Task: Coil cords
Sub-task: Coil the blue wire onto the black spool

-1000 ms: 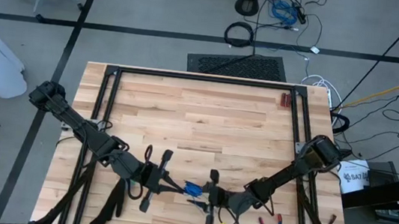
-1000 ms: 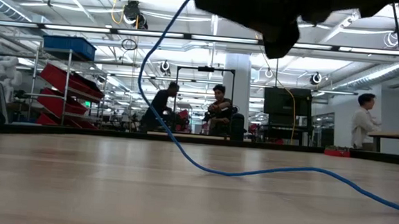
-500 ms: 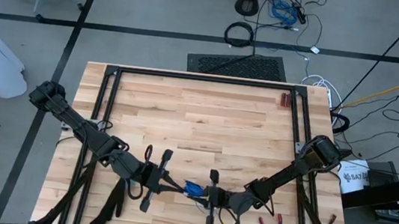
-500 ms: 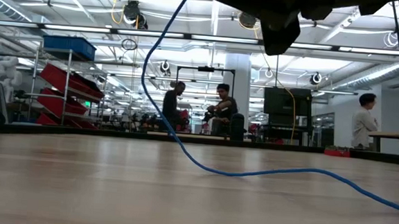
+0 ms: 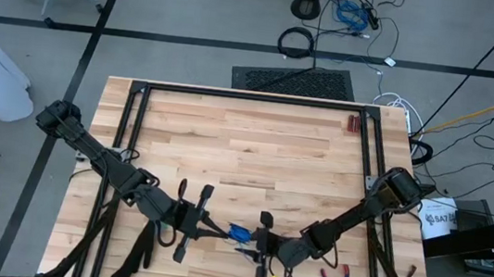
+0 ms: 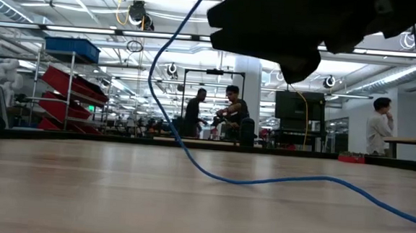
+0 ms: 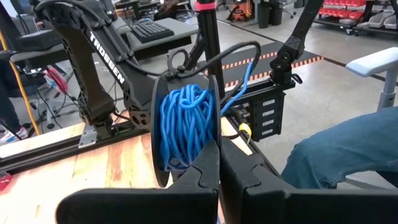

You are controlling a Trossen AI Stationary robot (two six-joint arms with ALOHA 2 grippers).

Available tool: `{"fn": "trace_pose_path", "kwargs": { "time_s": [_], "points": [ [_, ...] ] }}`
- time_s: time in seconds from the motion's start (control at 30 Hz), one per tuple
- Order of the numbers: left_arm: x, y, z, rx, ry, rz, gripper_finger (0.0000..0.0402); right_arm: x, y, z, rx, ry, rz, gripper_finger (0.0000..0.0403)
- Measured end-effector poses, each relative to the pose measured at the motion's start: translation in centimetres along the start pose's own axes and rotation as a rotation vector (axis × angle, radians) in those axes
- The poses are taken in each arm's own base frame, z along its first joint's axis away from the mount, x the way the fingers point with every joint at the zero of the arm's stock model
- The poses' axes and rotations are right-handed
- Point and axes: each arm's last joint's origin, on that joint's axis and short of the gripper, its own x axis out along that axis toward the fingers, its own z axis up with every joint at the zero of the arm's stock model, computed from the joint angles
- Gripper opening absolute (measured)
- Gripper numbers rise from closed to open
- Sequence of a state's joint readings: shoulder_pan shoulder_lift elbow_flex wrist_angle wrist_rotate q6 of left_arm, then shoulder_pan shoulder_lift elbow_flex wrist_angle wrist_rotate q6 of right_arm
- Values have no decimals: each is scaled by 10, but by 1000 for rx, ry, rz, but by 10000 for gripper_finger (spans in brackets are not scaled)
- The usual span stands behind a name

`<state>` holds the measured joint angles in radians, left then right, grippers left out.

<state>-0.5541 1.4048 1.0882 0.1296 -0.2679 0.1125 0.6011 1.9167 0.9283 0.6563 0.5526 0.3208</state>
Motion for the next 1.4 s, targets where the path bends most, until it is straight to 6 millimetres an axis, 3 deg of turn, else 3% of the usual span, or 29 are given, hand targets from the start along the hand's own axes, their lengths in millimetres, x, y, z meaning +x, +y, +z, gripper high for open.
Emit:
{"fn": "trace_pose_path", "kwargs": {
  "time_s": [0.13,0.27,1.1,1.23,1.4],
  "points": [
    [0,0,0,1,-4,1,0,3,-4,6,-25,-41,2,152],
    [0,-1,1,6,-11,-1,0,3,-2,11,-78,-76,56,157],
    [0,-1,2,22,-19,-2,0,17,-4,-2,-41,-139,137,32],
    [0,-1,2,22,-20,-2,0,17,-4,-2,-39,-140,137,32],
    [0,-1,2,22,-20,1,0,17,-4,-2,-24,-139,138,60]
  ]
}}
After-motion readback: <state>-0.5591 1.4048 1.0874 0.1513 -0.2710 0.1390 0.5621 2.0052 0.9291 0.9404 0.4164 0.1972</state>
